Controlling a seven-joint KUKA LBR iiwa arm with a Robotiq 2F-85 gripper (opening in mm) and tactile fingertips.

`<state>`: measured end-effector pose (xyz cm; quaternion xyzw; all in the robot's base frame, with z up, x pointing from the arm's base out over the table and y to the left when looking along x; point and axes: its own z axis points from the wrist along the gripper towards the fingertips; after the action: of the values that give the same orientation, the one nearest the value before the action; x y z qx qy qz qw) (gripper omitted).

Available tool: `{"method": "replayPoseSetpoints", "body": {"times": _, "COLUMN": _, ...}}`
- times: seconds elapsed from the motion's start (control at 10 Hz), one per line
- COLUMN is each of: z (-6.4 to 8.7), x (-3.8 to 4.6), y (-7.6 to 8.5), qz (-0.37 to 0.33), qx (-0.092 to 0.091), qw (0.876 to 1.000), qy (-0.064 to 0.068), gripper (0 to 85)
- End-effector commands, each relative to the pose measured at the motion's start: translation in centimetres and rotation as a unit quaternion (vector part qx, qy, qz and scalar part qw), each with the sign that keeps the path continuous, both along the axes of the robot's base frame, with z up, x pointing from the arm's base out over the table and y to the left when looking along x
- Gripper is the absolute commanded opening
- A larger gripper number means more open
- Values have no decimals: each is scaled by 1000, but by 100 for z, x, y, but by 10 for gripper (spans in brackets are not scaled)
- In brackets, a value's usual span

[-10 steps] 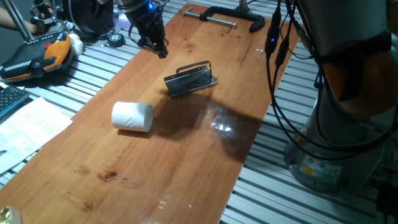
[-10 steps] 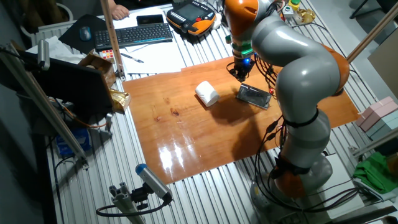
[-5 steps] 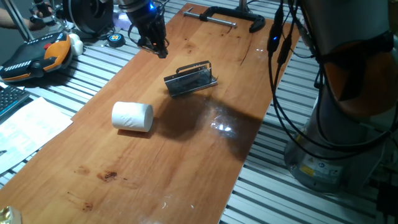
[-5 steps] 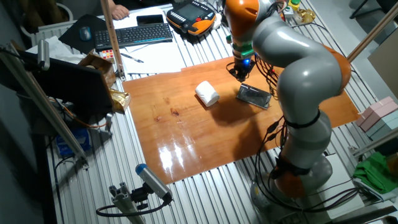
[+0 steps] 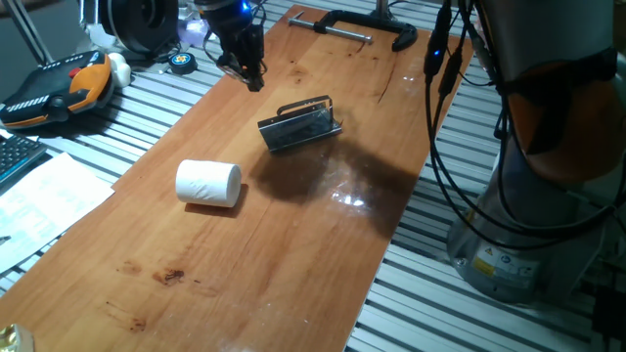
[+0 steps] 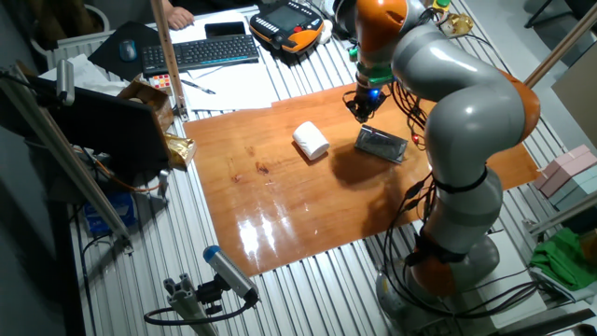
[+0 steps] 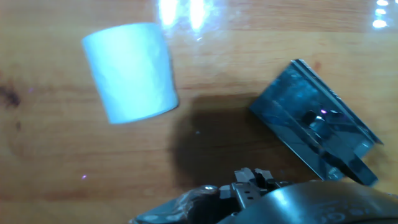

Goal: Put the toilet paper on its holder

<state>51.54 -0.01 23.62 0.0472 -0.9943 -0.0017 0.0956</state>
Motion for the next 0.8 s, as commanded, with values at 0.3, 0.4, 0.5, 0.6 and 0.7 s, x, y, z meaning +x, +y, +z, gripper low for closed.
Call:
{"method": "replayPoseSetpoints", "body": {"times": 0.3, "z": -19, "x": 137, "y": 256, "qz": 13, "qx": 29, "qw": 999, "qy": -33, "gripper": 140}}
{"method": "replayPoseSetpoints", "body": {"times": 0.4, "z": -39, "x": 244, "y": 411, "qz": 19, "qx": 23, "qw": 999, "qy": -42, "gripper": 300}}
{"method": "replayPoseSetpoints", "body": {"times": 0.5, "z": -80, "x": 353, "y": 575, "qz": 16, "qx": 20, "qw": 998, "qy": -50, "gripper": 450}}
{"method": "replayPoseSetpoints", "body": {"times": 0.6, "z": -147, "x": 425, "y": 658, "qz": 16, "qx": 16, "qw": 998, "qy": -61, "gripper": 603}}
{"method": "replayPoseSetpoints", "body": {"times": 0.7, "z": -249, "x": 475, "y": 712, "qz": 15, "qx": 16, "qw": 996, "qy": -81, "gripper": 743}}
